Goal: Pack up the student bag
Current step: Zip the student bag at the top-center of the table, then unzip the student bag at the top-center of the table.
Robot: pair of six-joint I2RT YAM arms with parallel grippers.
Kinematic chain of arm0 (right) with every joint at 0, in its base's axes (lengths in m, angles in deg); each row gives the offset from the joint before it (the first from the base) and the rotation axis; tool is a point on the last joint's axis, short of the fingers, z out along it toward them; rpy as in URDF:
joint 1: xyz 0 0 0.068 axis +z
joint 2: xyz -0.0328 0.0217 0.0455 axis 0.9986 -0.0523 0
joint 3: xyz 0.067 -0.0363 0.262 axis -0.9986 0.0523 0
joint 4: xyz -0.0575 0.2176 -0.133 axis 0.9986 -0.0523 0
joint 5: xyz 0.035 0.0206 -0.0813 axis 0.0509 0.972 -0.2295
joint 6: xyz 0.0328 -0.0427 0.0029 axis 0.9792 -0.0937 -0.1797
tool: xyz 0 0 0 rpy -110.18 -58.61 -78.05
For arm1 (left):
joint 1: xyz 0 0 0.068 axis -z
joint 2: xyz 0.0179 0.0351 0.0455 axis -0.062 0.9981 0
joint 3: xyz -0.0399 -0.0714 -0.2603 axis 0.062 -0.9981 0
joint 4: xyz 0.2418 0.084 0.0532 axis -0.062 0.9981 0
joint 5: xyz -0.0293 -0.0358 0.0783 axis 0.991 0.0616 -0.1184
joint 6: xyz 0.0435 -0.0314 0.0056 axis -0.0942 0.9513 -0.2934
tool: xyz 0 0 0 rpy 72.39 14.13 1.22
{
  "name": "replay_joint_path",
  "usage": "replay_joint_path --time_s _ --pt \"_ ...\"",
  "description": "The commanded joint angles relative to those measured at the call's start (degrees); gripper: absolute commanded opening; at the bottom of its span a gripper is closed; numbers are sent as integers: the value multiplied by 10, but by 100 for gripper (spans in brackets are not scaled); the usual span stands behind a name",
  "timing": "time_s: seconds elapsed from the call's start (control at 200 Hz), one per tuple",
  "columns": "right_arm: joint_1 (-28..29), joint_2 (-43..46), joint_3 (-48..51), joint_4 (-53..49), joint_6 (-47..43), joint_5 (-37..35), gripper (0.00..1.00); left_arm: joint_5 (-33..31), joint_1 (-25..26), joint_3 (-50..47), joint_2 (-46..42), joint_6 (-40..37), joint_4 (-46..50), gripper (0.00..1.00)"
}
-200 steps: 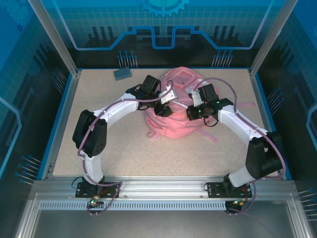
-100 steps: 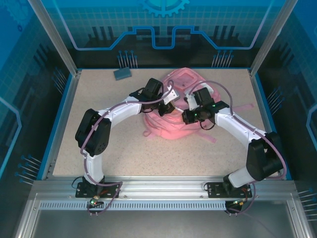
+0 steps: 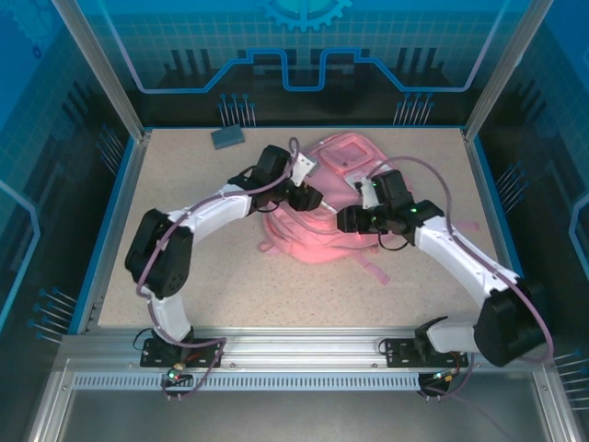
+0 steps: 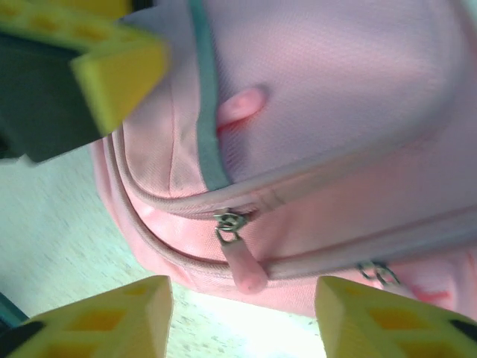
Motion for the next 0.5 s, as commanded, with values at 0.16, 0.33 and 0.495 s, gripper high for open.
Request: replay_joint_path --time_s 0.16,0.33,0.495 --pt "-87 36 18 31 128 18 72 -151 47 -43 -115 202 73 68" --pt "-116 13 13 44 157 34 75 -197 108 -57 -142 328 134 67" --pt "-128 -13 7 52 171 53 77 -209 158 -64 -137 428 128 64"
